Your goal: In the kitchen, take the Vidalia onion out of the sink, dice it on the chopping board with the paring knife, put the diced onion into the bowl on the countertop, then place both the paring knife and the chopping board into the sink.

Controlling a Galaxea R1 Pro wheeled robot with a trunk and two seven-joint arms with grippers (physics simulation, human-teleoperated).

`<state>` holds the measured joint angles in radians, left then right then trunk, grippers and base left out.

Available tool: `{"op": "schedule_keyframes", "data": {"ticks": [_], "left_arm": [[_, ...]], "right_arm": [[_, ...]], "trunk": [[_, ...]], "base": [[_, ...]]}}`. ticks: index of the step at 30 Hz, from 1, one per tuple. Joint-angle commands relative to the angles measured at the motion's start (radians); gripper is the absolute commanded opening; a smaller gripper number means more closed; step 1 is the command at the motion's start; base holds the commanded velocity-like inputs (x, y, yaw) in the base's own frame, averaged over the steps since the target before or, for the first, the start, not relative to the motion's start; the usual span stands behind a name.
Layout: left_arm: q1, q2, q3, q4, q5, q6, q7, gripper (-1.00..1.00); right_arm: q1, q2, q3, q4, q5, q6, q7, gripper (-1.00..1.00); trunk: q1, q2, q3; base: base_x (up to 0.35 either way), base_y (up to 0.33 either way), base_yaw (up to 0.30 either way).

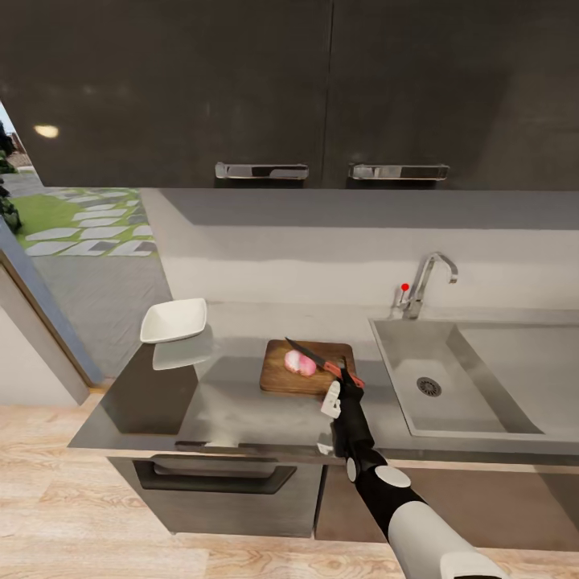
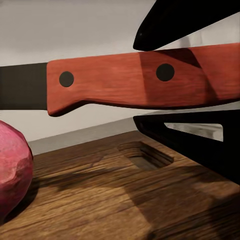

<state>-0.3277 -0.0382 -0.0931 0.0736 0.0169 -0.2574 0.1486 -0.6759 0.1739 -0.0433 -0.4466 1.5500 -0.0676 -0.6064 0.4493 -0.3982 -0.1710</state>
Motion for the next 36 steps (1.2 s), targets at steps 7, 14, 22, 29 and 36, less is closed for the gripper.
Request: {"op": "schedule_keyframes", "data": {"ticks": [7,14,22,29,36], "left_arm": [[-0.002,-0.001,-0.008,0.005,0.002,-0.007,0.005,1.00],[-0.002,-0.001,-0.008,0.005,0.002,-0.008,0.005,1.00],[-0.002,-0.001,-0.008,0.005,0.002,-0.007,0.005,1.00],[-0.002,-0.002,-0.008,0.005,0.002,-0.007,0.005,1.00],[-0.002,-0.002,-0.008,0.005,0.002,-0.008,0.005,1.00]], "right_arm": [[-0.001,0.001,-0.006,0.003,-0.001,-0.005,-0.001,-1.00],[-0.001,0.001,-0.006,0.003,-0.001,-0.005,-0.001,-1.00],[-0.001,0.001,-0.007,0.003,-0.001,-0.005,-0.001,-1.00],[-0.001,0.001,-0.006,0.003,-0.001,-0.005,-0.002,-1.00],[-0.001,0.001,-0.006,0.003,-0.001,-0.005,-0.001,-1.00]], "trunk": [[0.001,-0.002,-0.002],[0.001,-0.002,-0.002],[0.001,-0.002,-0.002],[0.001,-0.002,-0.002],[0.001,-0.002,-0.002]], "base": [[0.000,0.000,0.000],[0.000,0.000,0.000],[0.000,0.000,0.000],[0.000,0.000,0.000],[0.000,0.000,0.000]]}}
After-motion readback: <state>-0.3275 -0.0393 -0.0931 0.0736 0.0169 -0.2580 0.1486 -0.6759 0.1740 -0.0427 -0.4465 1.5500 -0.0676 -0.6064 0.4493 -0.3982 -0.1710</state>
